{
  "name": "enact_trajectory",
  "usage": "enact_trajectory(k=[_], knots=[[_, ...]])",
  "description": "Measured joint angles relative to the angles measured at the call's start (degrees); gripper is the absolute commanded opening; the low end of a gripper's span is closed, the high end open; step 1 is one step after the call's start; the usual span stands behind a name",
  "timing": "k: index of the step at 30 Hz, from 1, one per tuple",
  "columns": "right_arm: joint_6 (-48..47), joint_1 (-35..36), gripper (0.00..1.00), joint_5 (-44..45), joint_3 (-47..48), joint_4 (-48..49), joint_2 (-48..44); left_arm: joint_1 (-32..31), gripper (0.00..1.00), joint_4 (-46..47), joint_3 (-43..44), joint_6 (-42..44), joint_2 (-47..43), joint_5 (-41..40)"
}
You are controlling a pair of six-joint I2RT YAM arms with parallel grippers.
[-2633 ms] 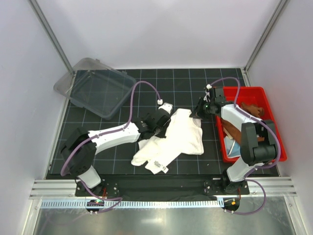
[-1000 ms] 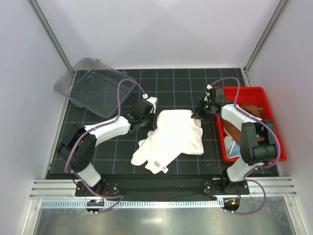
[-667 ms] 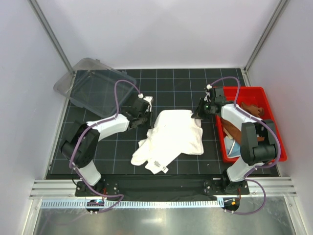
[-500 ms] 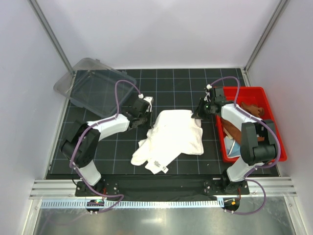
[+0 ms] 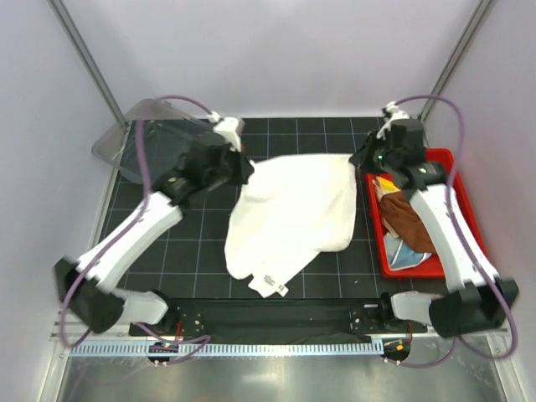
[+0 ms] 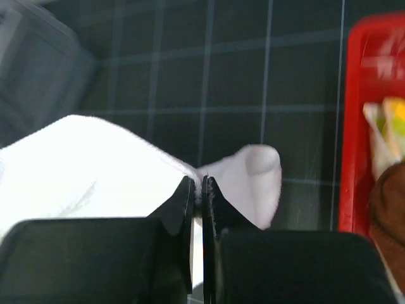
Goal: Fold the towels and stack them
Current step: Flatten out the crumpled towel
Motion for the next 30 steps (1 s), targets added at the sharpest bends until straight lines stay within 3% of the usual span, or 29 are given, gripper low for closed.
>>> enact_trajectory(k=[5,10,18,24,30], knots=[[-0.7,0.0,0.01,-1.9,8.2,-0.7,-18.0,0.0,0.00,0.0,8.1,0.2,-18.9,4.0],[0.8,0.0,0.01,-3.9,15.7,0.5,-31.0,0.0,0.00,-0.1,13.4,-2.9,-30.1,9.4],[7.5,0.0,0.01,-8.1,23.3,12.2,-38.0,-0.1,0.00,-0.2,26.5,-10.0,-28.3,19.4],[7.9,0.0,0.01,-9.2,25.9,10.4,-35.3,-0.1,0.00,-4.3,32.6,-10.6,-24.6,19.7],[8.0,0.0,0.01,-14.0,29.9,7.1,-33.0,-0.1,0.00,-5.2,33.1,-14.4,-24.4,23.8]])
